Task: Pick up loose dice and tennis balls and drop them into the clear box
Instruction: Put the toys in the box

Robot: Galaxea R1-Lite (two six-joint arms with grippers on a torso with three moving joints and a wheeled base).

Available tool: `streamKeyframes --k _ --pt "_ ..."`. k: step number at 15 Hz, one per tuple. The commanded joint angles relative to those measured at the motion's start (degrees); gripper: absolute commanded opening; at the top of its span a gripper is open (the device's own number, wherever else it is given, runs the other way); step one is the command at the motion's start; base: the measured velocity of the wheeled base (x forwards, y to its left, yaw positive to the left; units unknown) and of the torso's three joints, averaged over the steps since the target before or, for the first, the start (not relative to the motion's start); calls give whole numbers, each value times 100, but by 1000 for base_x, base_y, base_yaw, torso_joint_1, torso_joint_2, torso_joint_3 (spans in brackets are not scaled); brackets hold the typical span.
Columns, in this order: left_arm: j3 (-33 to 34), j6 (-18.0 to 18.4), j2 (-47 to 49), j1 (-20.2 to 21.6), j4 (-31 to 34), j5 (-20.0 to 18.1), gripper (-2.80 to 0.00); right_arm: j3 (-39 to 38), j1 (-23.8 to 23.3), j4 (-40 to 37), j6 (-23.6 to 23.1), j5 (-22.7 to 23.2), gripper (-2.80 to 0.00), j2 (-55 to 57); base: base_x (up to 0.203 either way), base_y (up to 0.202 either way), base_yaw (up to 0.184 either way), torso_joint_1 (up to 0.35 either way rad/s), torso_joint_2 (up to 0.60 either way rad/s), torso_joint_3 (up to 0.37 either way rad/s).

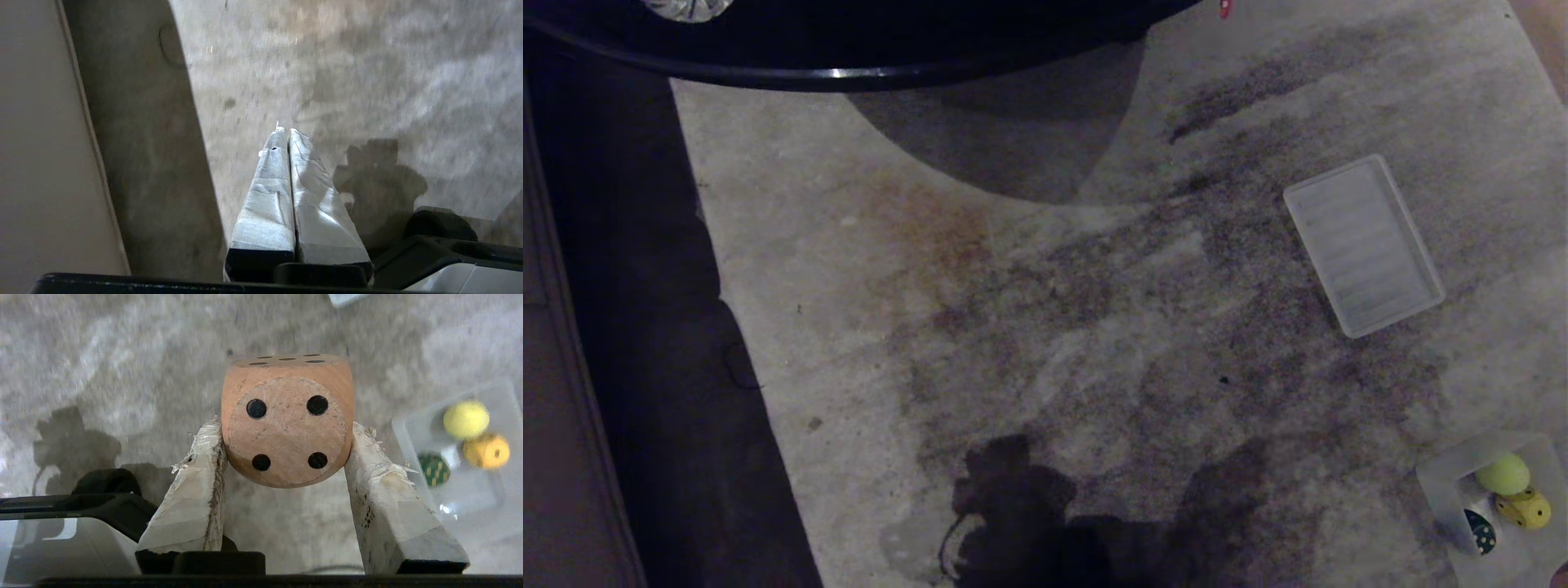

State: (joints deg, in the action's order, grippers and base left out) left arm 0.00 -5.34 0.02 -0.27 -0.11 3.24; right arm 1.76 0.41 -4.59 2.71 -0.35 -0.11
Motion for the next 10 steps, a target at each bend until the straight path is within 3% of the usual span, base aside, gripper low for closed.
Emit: streamKeyframes --k 1,8,10 --pt "9 -11 6 0 -7 10 -280 0 2 -7 0 0 -280 11 -145 0 -3 2 0 2" --pt "9 15 6 0 2 -8 -280 0 2 -7 -16 0 -280 11 -13 0 0 0 0 1" --pt "9 15 6 0 2 1 -280 -1 2 -7 1 -9 -280 11 -5 0 -89 2 2 3"
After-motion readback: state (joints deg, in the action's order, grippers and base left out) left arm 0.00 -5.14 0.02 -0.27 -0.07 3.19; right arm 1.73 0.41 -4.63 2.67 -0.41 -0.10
